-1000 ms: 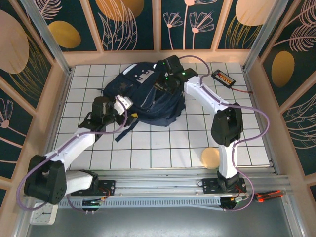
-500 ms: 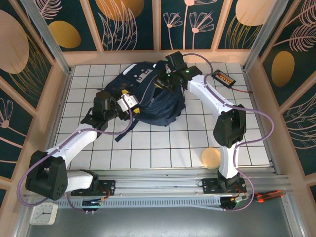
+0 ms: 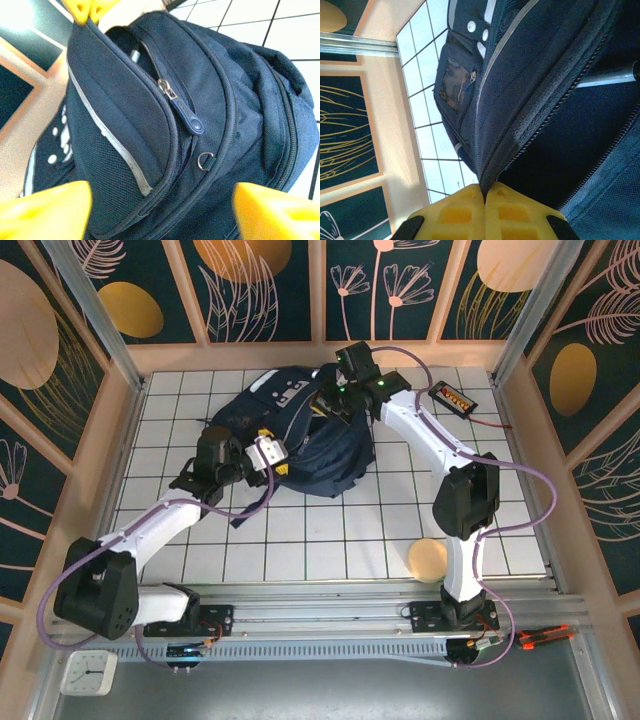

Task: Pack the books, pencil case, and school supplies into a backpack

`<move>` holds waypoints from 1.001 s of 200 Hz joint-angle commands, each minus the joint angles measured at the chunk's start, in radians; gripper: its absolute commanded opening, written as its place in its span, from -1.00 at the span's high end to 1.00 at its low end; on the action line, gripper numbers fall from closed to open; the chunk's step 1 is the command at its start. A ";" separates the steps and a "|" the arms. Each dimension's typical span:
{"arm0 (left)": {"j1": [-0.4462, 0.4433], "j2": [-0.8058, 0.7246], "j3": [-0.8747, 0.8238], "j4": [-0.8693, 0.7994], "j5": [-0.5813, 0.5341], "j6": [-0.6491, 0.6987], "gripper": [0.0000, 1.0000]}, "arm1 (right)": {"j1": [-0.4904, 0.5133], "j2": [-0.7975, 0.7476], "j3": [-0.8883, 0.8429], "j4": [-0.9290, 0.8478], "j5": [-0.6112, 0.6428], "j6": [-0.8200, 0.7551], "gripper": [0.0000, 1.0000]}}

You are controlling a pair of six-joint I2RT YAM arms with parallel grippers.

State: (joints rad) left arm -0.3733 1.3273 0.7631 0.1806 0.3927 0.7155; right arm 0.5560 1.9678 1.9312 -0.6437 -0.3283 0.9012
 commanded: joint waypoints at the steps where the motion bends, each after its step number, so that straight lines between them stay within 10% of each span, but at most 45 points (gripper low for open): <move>1: -0.003 0.042 -0.005 0.050 -0.015 0.019 -0.33 | 0.005 -0.092 0.029 0.077 -0.050 0.026 1.00; 41: -0.003 0.121 0.049 0.071 0.020 -0.012 -0.18 | 0.009 -0.107 -0.005 0.114 -0.077 0.068 1.00; 132: -0.003 0.191 0.105 0.098 0.037 -0.089 1.00 | 0.015 -0.114 -0.031 0.143 -0.109 0.102 1.00; 170: -0.003 0.181 0.134 0.103 -0.026 -0.212 1.00 | 0.011 -0.135 -0.071 0.132 -0.106 0.082 1.00; 185: -0.001 0.167 0.156 0.084 0.012 -0.257 1.00 | -0.002 -0.160 -0.096 0.070 -0.068 0.017 0.25; 200: -0.002 0.165 0.189 0.043 0.069 -0.283 1.00 | -0.002 -0.187 -0.118 -0.035 0.015 -0.059 -0.01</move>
State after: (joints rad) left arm -0.3740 1.5047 0.8650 0.2039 0.3901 0.5400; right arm 0.5533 1.8992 1.8347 -0.5789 -0.3630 0.9493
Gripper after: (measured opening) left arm 0.063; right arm 0.416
